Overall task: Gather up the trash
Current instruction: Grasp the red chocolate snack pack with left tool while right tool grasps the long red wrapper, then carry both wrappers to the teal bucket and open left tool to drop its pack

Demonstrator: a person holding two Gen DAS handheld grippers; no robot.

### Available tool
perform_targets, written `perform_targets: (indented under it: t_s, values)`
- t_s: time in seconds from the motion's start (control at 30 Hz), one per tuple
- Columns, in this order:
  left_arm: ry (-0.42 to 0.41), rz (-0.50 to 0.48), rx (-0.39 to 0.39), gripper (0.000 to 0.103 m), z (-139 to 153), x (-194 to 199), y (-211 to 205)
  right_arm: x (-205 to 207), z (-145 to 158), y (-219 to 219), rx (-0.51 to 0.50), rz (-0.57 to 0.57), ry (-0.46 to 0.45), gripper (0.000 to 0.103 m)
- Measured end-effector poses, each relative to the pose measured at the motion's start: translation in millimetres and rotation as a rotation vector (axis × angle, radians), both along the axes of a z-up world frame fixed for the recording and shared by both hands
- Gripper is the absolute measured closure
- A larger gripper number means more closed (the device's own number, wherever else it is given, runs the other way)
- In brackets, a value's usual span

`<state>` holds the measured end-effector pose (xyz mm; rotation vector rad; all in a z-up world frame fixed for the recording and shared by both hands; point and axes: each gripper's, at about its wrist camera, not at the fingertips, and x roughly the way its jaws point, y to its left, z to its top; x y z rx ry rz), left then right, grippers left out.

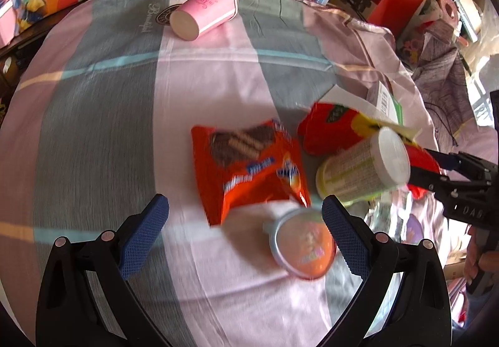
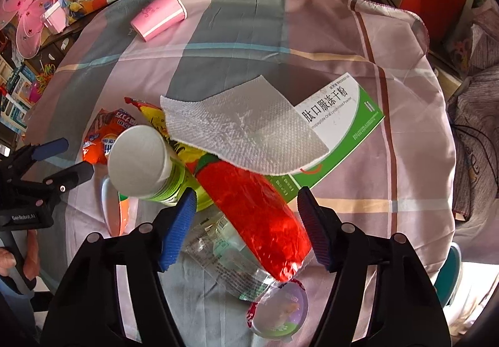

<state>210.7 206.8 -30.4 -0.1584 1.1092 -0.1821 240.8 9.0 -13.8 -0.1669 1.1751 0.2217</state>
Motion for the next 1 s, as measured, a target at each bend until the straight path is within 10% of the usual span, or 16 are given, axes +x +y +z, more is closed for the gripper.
perform_targets:
  t_s: [0.07, 0.17, 0.5, 0.73, 1.0]
  values:
    - [0.008, -0.013, 0.006, 0.004, -1, 10, -3, 2, -4, 1, -0.005, 0.004, 0.004, 0.047]
    - [0.023, -0.025, 0.009, 0.004, -7, 22, -8, 1, -8, 2, -0.025, 0.021, 0.010, 0.096]
    - [0.053, -0.045, 0.030, 0.005, -34, 38, -27, -17, 0, -29, 0.064, -0.025, 0.012, 0.097]
    - [-0.022, -0.006, 0.048, 0.055, -23, 21, -24, -25, 0, -48, 0.113, -0.058, 0.015, 0.097]
    - [-0.100, 0.059, 0.059, 0.071, 3, -8, -20, -42, 13, -63, 0.155, -0.060, -0.013, 0.097]
